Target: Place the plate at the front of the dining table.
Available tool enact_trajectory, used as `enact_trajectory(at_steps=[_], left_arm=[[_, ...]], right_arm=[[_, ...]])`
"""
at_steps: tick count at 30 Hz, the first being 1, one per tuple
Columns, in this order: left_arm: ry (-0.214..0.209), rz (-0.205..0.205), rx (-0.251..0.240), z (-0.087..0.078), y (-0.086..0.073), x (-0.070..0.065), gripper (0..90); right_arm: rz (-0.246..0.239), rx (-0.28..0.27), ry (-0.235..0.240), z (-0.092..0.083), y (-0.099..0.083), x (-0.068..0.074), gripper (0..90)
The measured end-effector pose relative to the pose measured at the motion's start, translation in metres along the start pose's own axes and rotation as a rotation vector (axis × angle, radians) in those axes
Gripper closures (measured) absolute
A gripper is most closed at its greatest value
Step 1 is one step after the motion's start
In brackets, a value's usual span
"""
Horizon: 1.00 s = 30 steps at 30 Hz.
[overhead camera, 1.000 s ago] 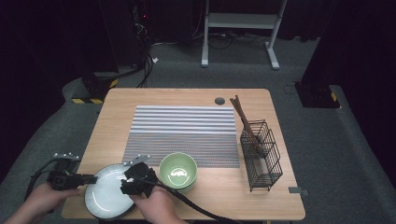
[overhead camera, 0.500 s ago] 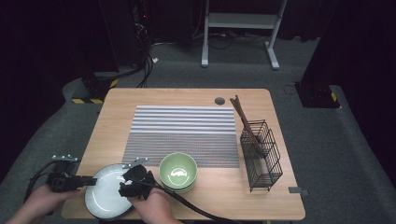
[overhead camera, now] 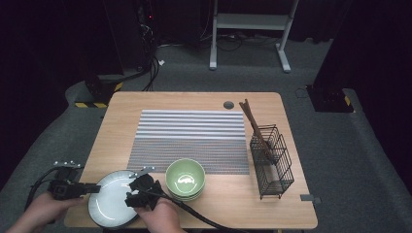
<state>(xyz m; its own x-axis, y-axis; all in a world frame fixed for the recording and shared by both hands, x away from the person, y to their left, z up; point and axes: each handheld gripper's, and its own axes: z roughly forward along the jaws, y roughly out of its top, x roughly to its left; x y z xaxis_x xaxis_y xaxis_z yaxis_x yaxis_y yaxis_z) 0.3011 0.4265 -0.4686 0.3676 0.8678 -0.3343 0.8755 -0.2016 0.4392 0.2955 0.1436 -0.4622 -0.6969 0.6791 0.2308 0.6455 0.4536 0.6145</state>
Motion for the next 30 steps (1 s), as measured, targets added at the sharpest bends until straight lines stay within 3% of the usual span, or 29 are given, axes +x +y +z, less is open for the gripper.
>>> enact_trajectory(at_steps=[9, 21, 30], left_arm=[[-0.008, -0.004, -0.005, -0.0001, -0.0003, 0.0007, 72.1], [-0.009, -0.004, -0.003, 0.0016, 0.0024, -0.0005, 69.7], [-0.013, -0.025, -0.003, 0.0015, 0.0026, -0.0004, 68.3]], right_arm=[[0.013, -0.013, -0.018, 0.001, -0.0008, -0.002, 39.3], [0.04, 0.005, 0.003, 0.0026, -0.002, -0.0057, 39.9], [0.105, 0.005, 0.027, 0.003, 0.0001, -0.0079, 37.6]])
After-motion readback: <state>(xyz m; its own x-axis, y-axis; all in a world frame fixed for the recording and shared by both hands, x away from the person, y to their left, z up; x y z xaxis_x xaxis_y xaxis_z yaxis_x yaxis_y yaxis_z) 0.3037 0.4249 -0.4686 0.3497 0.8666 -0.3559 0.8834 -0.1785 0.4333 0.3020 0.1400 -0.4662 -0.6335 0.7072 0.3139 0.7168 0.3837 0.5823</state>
